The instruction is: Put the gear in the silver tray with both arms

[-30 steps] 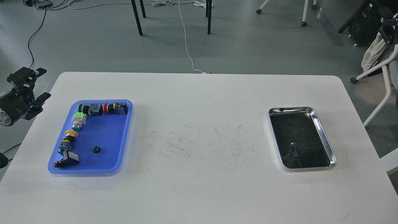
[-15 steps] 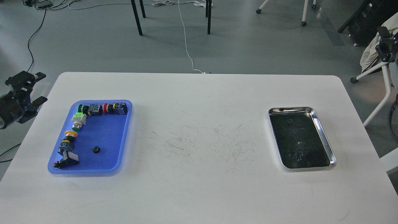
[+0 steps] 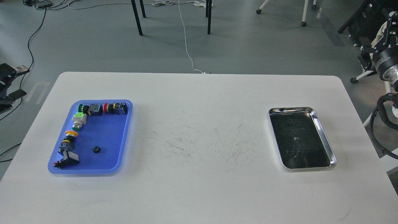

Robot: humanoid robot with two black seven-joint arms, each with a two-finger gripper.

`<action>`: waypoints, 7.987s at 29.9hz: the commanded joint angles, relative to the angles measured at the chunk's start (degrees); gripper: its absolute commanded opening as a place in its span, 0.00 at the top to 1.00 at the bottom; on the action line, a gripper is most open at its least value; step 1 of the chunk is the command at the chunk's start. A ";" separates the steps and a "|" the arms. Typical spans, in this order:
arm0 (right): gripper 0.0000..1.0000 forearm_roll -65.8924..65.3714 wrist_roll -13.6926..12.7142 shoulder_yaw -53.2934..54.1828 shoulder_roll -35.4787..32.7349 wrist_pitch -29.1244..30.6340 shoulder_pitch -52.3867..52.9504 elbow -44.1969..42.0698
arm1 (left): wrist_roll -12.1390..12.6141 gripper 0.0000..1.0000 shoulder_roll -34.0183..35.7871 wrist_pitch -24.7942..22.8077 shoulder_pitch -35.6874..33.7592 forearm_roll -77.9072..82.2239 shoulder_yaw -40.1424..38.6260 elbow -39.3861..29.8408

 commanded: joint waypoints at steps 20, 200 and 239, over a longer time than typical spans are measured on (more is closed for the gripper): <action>0.04 0.14 -1.65 0.30 11.83 -3.65 -4.93 -1.27 | 0.00 0.05 10.72 0.00 -5.67 25.75 -0.15 -17.74; 0.03 -1.01 -1.56 -2.16 8.05 -3.65 -6.42 -1.88 | 0.00 0.80 -11.69 41.54 9.36 74.55 12.15 -11.24; 0.03 -1.01 -1.56 -2.16 8.05 -3.74 -6.16 -1.88 | 0.00 0.93 -22.93 29.76 -12.09 71.65 11.54 -32.95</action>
